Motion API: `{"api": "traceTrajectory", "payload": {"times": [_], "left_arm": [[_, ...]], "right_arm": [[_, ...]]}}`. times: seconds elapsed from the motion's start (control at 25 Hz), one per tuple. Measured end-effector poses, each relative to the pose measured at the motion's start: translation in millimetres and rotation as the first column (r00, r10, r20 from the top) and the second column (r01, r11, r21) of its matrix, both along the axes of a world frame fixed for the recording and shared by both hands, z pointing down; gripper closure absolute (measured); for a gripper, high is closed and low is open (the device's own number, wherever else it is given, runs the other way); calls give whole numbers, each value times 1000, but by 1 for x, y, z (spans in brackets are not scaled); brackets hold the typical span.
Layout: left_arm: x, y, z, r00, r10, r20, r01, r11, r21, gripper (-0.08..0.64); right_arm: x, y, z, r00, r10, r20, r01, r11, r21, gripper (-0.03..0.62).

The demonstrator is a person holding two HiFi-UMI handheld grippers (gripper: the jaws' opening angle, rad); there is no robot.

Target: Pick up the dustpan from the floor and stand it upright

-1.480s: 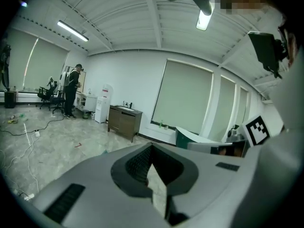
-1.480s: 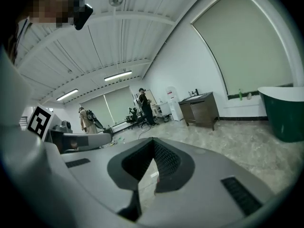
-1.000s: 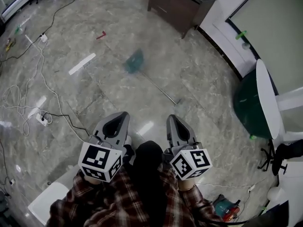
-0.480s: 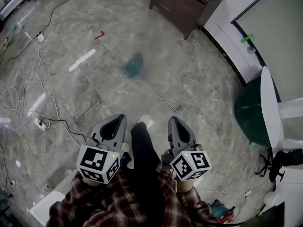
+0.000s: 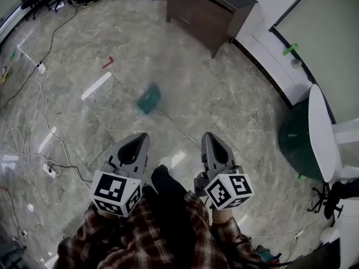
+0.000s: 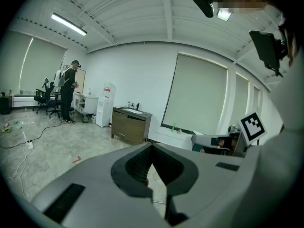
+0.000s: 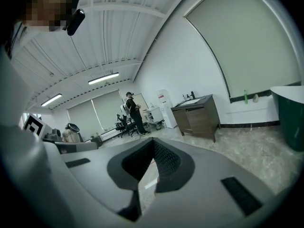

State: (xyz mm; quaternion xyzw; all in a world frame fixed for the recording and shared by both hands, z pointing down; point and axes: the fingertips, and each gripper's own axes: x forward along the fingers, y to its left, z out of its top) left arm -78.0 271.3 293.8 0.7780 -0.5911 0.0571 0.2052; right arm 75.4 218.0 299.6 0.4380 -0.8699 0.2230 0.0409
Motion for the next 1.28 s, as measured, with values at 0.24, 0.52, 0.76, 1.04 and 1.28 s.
{"api": "traceTrajectory", "payload": {"times": [0.24, 0.52, 0.76, 1.04, 1.28], "left_arm": [[25, -55, -1, 998, 63, 13, -63, 998, -7, 558], [45, -108, 9, 989, 147, 8, -146, 988, -48, 558], [63, -180, 20, 956, 292, 2, -291, 955, -53, 560], [96, -278, 22, 871, 491, 31, -489, 871, -47, 558], [126, -324, 50, 762, 646, 43, -640, 762, -103, 560]], "right_arm": [[28, -42, 1, 998, 55, -5, -55, 998, -10, 581], [62, -70, 26, 985, 171, -20, -173, 981, -89, 581], [78, -115, 44, 949, 309, -55, -314, 942, -122, 581], [101, -179, 57, 873, 479, -95, -488, 858, -159, 581], [115, -211, 74, 790, 601, -119, -612, 768, -187, 581]]}}
